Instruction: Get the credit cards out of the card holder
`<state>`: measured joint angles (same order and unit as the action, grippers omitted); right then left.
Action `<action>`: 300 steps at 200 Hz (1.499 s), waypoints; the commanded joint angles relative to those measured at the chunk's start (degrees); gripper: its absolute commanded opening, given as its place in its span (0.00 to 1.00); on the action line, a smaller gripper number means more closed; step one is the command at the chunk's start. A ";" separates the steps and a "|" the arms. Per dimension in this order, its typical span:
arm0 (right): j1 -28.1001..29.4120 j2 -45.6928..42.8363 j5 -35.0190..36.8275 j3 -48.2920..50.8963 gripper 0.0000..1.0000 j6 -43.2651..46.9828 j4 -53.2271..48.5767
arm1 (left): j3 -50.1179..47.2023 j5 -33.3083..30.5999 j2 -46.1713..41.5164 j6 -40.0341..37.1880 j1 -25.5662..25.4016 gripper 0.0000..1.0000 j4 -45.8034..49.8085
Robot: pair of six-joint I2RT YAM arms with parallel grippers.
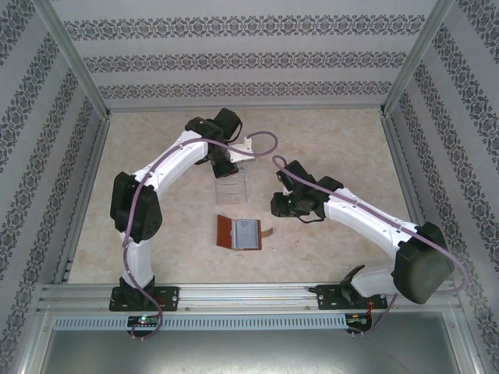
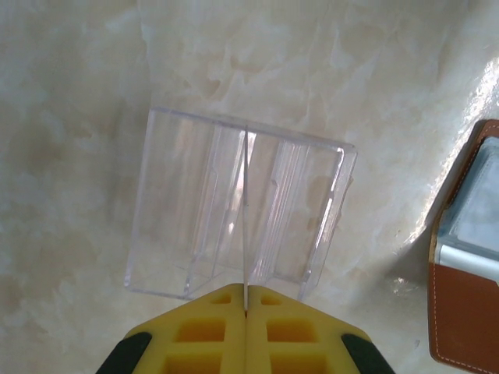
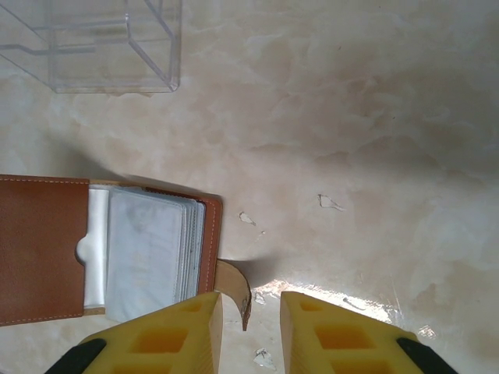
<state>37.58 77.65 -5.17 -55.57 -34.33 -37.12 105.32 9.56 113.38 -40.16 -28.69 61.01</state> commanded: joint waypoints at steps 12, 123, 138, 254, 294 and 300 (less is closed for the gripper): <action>-0.69 0.63 0.77 -1.34 0.28 0.79 -0.59 | 2.33 1.74 2.87 -1.90 0.51 0.00 5.01; -1.64 -0.64 0.77 1.07 0.28 0.57 -0.05 | 4.16 1.09 9.77 -3.60 0.03 0.00 10.43; -1.79 -0.90 0.79 1.35 0.28 0.38 0.12 | 4.67 0.73 10.85 -3.85 -0.01 0.00 11.31; -1.96 -2.14 0.86 2.35 0.28 -0.22 -0.21 | 6.44 2.72 15.73 -9.74 -1.37 0.06 17.08; -1.93 -3.00 1.38 2.18 0.28 -0.30 -0.93 | 8.69 2.33 16.52 -10.35 -1.55 0.15 18.03; -1.97 -3.18 1.48 2.25 0.28 -0.30 -1.02 | 8.96 2.23 16.44 -10.42 -1.55 0.15 18.10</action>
<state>36.10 76.12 -5.15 -53.80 -34.28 -37.15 112.16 11.75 128.86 -48.10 -29.67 75.00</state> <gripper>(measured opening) 0.279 0.139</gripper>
